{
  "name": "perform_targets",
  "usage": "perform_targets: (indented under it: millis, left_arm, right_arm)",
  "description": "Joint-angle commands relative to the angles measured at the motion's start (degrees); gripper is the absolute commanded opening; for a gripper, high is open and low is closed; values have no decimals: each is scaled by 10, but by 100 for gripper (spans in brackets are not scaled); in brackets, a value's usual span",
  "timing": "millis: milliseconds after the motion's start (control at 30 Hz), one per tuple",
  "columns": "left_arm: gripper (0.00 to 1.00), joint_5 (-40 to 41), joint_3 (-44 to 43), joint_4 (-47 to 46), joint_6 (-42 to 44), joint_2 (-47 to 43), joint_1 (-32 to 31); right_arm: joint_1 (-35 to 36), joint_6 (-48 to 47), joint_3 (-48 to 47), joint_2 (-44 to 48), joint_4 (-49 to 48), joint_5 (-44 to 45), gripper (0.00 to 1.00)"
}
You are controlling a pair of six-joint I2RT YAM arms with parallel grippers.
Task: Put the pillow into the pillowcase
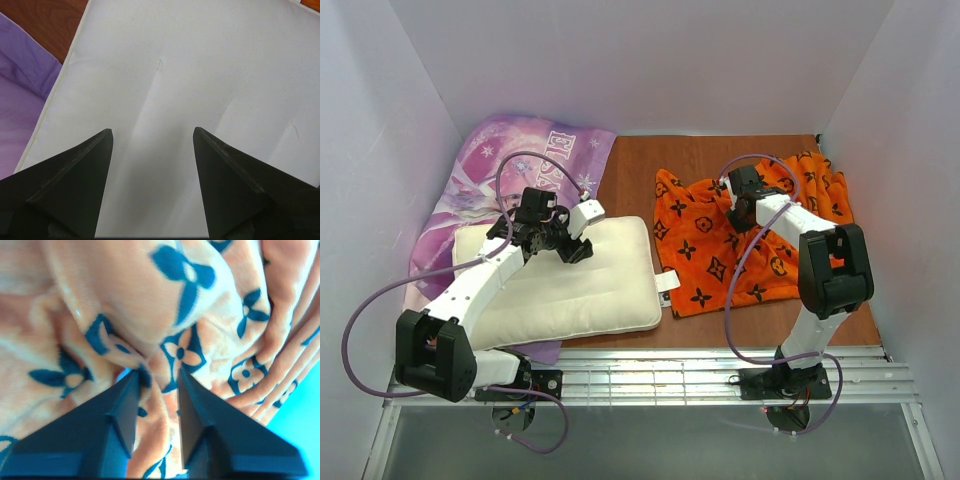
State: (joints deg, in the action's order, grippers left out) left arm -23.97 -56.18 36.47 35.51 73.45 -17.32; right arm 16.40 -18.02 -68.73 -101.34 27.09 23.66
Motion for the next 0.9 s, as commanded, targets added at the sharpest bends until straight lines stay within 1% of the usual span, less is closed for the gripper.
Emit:
perform_targets:
  millis: [0,67,167,200,300,400,533,567,600,633,667,733,767,800,833,867]
  left_arm:
    - [62,8,3,-13,-3,-4,3]
    - [61,8,1,-12,-2,2,3]
    - [61,6,-1,-10,-2,9,3]
    - [61,5,0,-10,-3,9,3]
    - [61,5,5,-10,-4,7,3]
    - [62,7,6,-10,-8,6,3]
    - [62,11,5,-9,-19,16,4]
    - [62,8,3,-4,-19,22,3]
    - [62,6,-1,0,-16,25,3]
    - [63,4,-2,2,-7,28,3]
    - [63,-8,-5,8,3,33,3]
    - [63,-16,-17,13,25,49,3]
    - [64,-40,-27,22,37,56,3]
    - [66,-62,-39,57,50,70,3]
    - [85,-80,-56,75,65,73,3]
    - [87,-91,-62,89,84,75,2]
  right_arm:
    - [-10,-3,-29,7,8,-10,20]
    - [-15,3,-36,-3,23,-38,19]
    - [-16,15,-43,-11,38,-90,27]
    - [-16,17,-42,-12,41,-100,33]
    - [-17,23,-43,-20,46,-121,39]
    - [-22,22,-45,-33,49,-128,39]
    - [-39,20,-52,-53,55,-127,33]
    - [-44,19,-54,-54,57,-129,27]
    - [-53,19,-55,-55,64,-134,22]
    - [-58,18,-57,-53,66,-136,15]
    - [-60,18,-60,-47,68,-149,2]
    - [-63,20,-60,-22,73,-163,1]
    - [-63,21,-64,-13,74,-185,1]
    - [-63,22,-65,6,74,-195,1]
    - [-63,26,-68,14,78,-204,1]
    - [-62,28,-75,20,81,-221,1]
